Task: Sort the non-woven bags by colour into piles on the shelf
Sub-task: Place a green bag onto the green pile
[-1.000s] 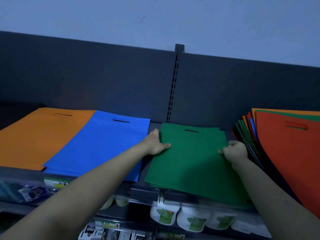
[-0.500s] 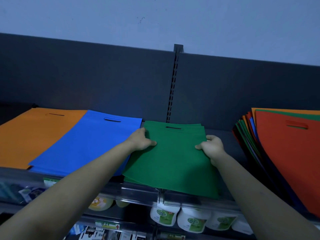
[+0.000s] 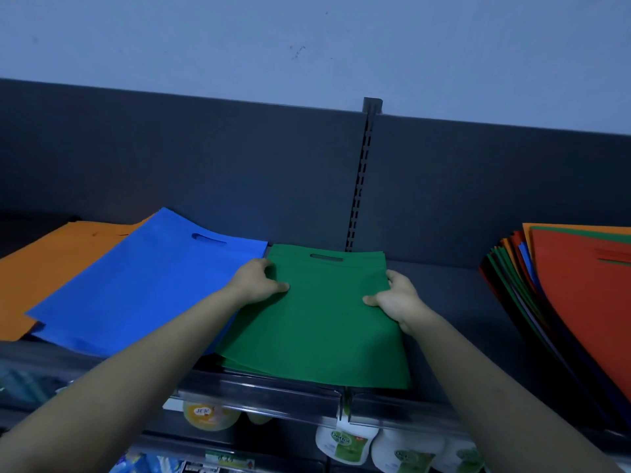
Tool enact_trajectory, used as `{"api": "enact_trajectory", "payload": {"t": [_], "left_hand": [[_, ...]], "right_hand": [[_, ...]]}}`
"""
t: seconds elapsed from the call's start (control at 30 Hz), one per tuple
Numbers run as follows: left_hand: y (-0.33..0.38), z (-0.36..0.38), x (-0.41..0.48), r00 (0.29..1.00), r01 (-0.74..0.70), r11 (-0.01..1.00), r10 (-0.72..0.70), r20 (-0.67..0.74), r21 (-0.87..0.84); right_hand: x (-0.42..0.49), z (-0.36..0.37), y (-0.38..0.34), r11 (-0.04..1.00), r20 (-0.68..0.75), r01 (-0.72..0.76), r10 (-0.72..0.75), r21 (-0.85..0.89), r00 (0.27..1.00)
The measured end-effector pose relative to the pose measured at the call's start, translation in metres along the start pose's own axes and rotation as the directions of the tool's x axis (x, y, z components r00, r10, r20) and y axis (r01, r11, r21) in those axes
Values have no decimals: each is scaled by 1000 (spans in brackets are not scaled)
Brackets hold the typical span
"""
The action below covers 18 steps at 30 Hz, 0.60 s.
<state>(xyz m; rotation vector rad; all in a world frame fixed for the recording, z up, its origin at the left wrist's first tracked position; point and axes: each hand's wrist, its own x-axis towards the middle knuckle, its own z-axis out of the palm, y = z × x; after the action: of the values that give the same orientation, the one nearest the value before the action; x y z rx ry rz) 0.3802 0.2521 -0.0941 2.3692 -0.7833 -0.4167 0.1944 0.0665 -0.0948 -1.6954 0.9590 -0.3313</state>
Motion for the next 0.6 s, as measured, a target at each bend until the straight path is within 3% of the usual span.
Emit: {"api": "enact_trajectory", "payload": {"t": [0.3,0.6], "left_hand": [[-2,-7,-2,999,15,1000,-15,33,-2],[23,21,-7,993,-81,996,76,86,45]], "right_hand": [[2,15,-10,996,-25,19,-21,-83,999],[3,-29,5,984,-196,-21,-14,-175,981]]}}
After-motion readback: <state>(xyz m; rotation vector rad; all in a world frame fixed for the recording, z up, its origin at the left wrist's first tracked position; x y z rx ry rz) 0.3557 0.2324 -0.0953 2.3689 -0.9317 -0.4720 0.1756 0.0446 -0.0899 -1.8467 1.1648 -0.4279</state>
